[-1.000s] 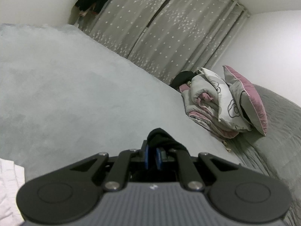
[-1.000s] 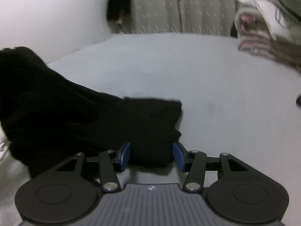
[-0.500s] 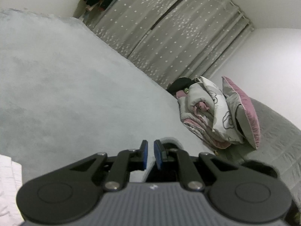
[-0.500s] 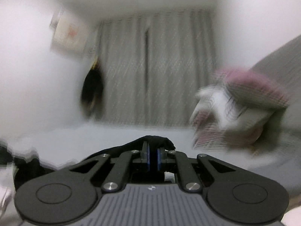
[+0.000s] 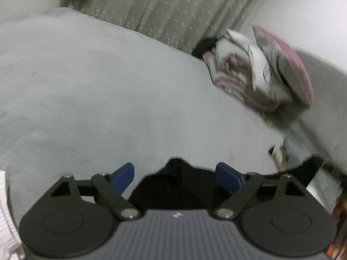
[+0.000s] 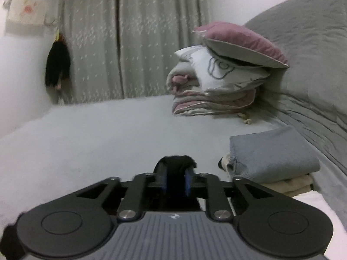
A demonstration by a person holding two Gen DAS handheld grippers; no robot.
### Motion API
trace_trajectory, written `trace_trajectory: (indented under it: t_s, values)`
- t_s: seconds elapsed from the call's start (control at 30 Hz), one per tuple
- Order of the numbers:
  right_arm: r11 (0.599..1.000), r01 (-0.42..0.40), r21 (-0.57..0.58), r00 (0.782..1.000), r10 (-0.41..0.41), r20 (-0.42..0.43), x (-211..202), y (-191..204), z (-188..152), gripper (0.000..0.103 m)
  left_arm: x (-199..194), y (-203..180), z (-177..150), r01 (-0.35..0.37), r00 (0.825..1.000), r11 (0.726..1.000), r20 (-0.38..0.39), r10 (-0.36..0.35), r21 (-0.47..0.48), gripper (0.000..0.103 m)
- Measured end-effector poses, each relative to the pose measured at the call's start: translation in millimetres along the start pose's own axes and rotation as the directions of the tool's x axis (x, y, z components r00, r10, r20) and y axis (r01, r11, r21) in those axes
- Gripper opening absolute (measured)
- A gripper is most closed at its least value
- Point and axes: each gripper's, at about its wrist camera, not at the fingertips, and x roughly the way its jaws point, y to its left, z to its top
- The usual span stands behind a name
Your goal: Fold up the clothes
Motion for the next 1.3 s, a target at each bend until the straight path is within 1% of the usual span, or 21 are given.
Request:
trace_trajectory:
  t_s: [0.07,0.17,0.2,0.27,0.3,0.33,0.37,0.43,0.5,0.57,0.67,0.77,0.8,0.83,0.9,1.0,1.07,1.13,1.23,1.27,1.3]
  values:
    - [1.0,-0.013,-0.016,1.0,0.013,-0.005,3.4,4.7,-3.6,0.022,12.3,-14.0,-7.9,-0.024,0.999,0.996,-0.023,0.026,0.084,0.089]
    - [0.999,-0.027,-0.032,1.0,0.027,0.007,4.0,9.4,-6.2,0.022,32.2,-31.8,-18.5,-0.104,0.994,0.974,-0.022,0.111,0.202,0.089]
    - [0.999,-0.031,-0.035,0.999,0.031,0.013,2.8,9.5,-7.9,0.022,40.2,-35.2,-22.4,-0.129,0.99,0.964,-0.026,0.139,0.233,0.085]
    - [0.998,-0.049,-0.047,0.999,0.05,0.005,4.7,8.6,-9.9,0.022,54.0,-34.2,-29.4,-0.142,0.984,0.953,-0.069,0.166,0.269,0.047]
    - [0.995,-0.073,-0.061,0.997,0.072,-0.014,6.2,10.2,-12.1,0.022,59.5,-32.8,-30.7,-0.137,0.981,0.953,-0.099,0.169,0.269,0.011]
    - [0.992,-0.1,-0.079,0.995,0.097,-0.039,8.4,13.0,-15.4,0.023,63.3,-30.9,-30.6,-0.133,0.978,0.956,-0.125,0.17,0.26,0.009]
    - [0.986,-0.127,-0.104,0.99,0.12,-0.074,12.2,17.6,-20.4,0.023,60.9,-28.8,-27.5,-0.127,0.979,0.962,-0.125,0.161,0.24,0.008]
    - [0.97,-0.182,-0.161,0.975,0.158,-0.153,22.3,28.0,-32.3,0.023,46.3,-23.0,-16.5,-0.112,0.988,0.977,-0.083,0.129,0.182,0.008]
    - [0.948,-0.233,-0.216,0.957,0.184,-0.223,30.6,37.3,-43.6,0.023,21.3,-10.7,-0.6,-0.068,0.998,0.994,-0.012,0.069,0.082,0.007]
    - [0.927,-0.272,-0.259,0.944,0.205,-0.257,33.4,43.7,-52.4,0.023,-3.2,5.6,11.7,-0.022,0.998,1.0,0.063,0.023,-0.02,0.007]
    - [0.913,-0.319,-0.255,0.927,0.245,-0.283,36.6,48.2,-59.5,0.025,-25.4,34.3,20.6,-0.025,0.99,0.99,0.134,0.044,-0.141,0.007]
    - [0.892,-0.364,-0.27,0.91,0.279,-0.306,37.9,59.2,-65.3,0.034,-38.8,62.6,22.9,0.027,0.986,0.961,0.165,0.019,-0.277,0.007]
    - [0.879,-0.383,-0.284,0.903,0.291,-0.317,37.3,64.8,-68.3,0.037,-41.4,67.9,22.8,0.04,0.985,0.953,0.171,0.013,-0.3,0.007]
    - [0.863,-0.404,-0.303,0.894,0.303,-0.33,36.5,70.6,-71.7,0.039,-43.0,71.3,22.3,0.046,0.984,0.948,0.175,0.01,-0.313,0.007]
    - [0.829,-0.442,-0.343,0.878,0.322,-0.353,35.0,82.3,-78.7,0.039,-41.4,72.1,23.0,0.028,0.984,0.949,0.174,0.029,-0.313,0.007]
    - [0.789,-0.466,-0.401,0.87,0.327,-0.368,33.4,96.8,-88.9,0.039,-32.6,72.2,22.4,0.04,0.988,0.949,0.157,0.01,-0.314,0.007]
    - [0.76,-0.502,-0.414,0.857,0.374,-0.354,25.9,107.5,-92.1,0.039,-33.7,72.8,21.0,0.052,0.988,0.95,0.155,-0.003,-0.309,0.007]
    - [0.728,-0.551,-0.408,0.833,0.451,-0.32,14.5,119.8,-91.3,0.039,-34.1,73.5,19.1,0.077,0.988,0.946,0.154,-0.029,-0.315,0.007]
    - [0.668,-0.628,-0.399,0.777,0.563,-0.281,2.5,145.9,-93.4,0.039,-32.7,73.0,14.9,0.14,0.984,0.932,0.154,-0.093,-0.334,0.007]
    - [0.647,-0.64,-0.415,0.766,0.582,-0.273,-1.2,157.7,-97.2,0.039,-32.7,71.9,14.0,0.16,0.981,0.929,0.16,-0.112,-0.333,0.007]
    - [0.648,-0.635,-0.42,0.768,0.585,-0.26,-2.5,162.2,-97.1,0.039,-32.7,70.6,13.2,0.179,0.978,0.927,0.166,-0.13,-0.33,0.007]
